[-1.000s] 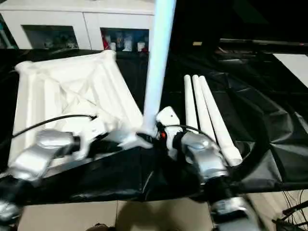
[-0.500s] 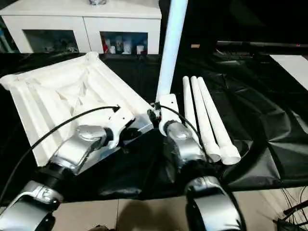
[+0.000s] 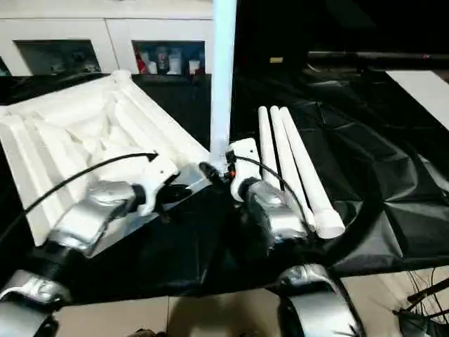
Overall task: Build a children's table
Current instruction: Rotate leg to tighten
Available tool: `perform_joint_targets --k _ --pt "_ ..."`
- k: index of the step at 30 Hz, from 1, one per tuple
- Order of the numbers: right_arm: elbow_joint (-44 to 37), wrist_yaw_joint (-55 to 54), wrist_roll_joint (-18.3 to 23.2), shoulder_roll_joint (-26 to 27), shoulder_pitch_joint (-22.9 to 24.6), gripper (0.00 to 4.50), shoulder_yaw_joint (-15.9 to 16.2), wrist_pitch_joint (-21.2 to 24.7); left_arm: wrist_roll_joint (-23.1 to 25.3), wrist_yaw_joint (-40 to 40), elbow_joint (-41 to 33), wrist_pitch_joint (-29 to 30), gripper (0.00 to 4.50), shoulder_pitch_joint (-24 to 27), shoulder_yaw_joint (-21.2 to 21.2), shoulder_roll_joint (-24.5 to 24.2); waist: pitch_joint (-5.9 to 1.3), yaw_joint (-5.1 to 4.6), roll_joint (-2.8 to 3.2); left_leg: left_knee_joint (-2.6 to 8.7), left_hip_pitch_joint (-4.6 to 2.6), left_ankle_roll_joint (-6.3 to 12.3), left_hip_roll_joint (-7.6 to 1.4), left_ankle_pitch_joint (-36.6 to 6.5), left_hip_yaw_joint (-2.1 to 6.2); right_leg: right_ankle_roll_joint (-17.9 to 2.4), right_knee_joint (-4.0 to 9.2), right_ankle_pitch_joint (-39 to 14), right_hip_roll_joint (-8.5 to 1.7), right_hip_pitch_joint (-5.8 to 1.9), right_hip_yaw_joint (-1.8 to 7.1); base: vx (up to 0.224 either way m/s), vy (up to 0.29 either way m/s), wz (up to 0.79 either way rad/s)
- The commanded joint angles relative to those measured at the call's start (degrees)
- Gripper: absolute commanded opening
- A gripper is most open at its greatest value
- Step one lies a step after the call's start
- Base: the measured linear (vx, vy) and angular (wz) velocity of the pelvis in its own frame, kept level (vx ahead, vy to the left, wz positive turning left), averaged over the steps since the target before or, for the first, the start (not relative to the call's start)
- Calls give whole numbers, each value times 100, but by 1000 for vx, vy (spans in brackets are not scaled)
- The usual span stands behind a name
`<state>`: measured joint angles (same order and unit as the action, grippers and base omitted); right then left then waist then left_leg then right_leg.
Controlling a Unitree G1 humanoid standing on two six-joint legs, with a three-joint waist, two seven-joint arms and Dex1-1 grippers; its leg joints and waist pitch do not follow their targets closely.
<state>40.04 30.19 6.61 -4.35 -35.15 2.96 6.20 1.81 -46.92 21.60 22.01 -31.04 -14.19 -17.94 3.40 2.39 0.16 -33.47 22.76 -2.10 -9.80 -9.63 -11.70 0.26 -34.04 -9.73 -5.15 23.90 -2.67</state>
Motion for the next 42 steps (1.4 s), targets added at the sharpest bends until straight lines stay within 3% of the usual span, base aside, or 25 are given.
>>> perform_joint_targets --k 1,3,5,9,12,14,21,25,27,39,42 --pt "-302 454 27 -132 115 440 234 65 -203 -358 -261 -234 0 68 -1 -61 -388 26 -2 363 -129 564 -306 -722 142 -1534 252 -47 -299 -285 208 0 0 0" --pt "-592 1093 72 -494 286 440 311 61 -465 -948 -553 -326 0 256 -26 -343 -370 53 -1 357 -126 680 -316 -682 133 -1594 243 55 -291 -284 194 0 0 0" --pt "-719 1355 112 -612 348 440 322 85 -585 -1204 -664 -408 0 326 -47 -461 -352 70 9 367 -138 678 -326 -873 133 -1602 269 -190 -298 -275 196 0 0 0" --pt "-1033 1977 205 -915 503 440 435 155 -799 -1673 -931 -289 0 441 -43 -715 -321 100 49 411 -177 458 -362 -1239 139 -1534 302 -758 -295 -244 209 0 0 0" --pt "-1198 2281 270 -1042 579 440 538 217 -882 -1808 -1033 -160 0 457 -18 -792 -301 116 35 438 -200 265 -362 -1495 140 -1474 326 -992 -292 -223 227 0 0 0" --pt "-1259 2374 263 -1091 604 440 616 252 -900 -1851 -1042 -143 0 448 -17 -810 -308 110 30 436 -181 237 -353 -1447 146 -1472 318 -960 -300 -238 229 0 0 0" --pt "-1206 2570 115 -1165 630 440 750 237 -905 -1875 -997 -194 0 423 16 -819 -330 119 19 392 -155 410 -340 -1051 140 -1559 275 -532 -304 -267 217 0 0 0" --pt "-1240 2564 140 -1171 670 423 748 271 -885 -1890 -994 -184 0 425 34 -833 -328 118 17 393 -159 401 -343 -1116 144 -1547 287 -674 -310 -267 220 0 0 0" --pt "-1244 2562 145 -1168 672 388 746 274 -887 -1896 -995 -184 0 427 35 -837 -328 118 15 390 -161 393 -342 -1123 143 -1544 288 -683 -310 -265 220 0 0 0" --pt "-1221 2541 213 -1119 688 286 701 285 -907 -1921 -993 -164 0 441 12 -855 -337 134 31 380 -169 408 -342 -1061 142 -1589 265 -551 -300 -269 212 0 0 0" --pt "-1230 2547 227 -1112 701 278 704 308 -906 -1929 -992 -167 0 449 8 -849 -345 135 27 370 -165 416 -337 -1016 141 -1599 256 -485 -299 -275 212 0 0 0"
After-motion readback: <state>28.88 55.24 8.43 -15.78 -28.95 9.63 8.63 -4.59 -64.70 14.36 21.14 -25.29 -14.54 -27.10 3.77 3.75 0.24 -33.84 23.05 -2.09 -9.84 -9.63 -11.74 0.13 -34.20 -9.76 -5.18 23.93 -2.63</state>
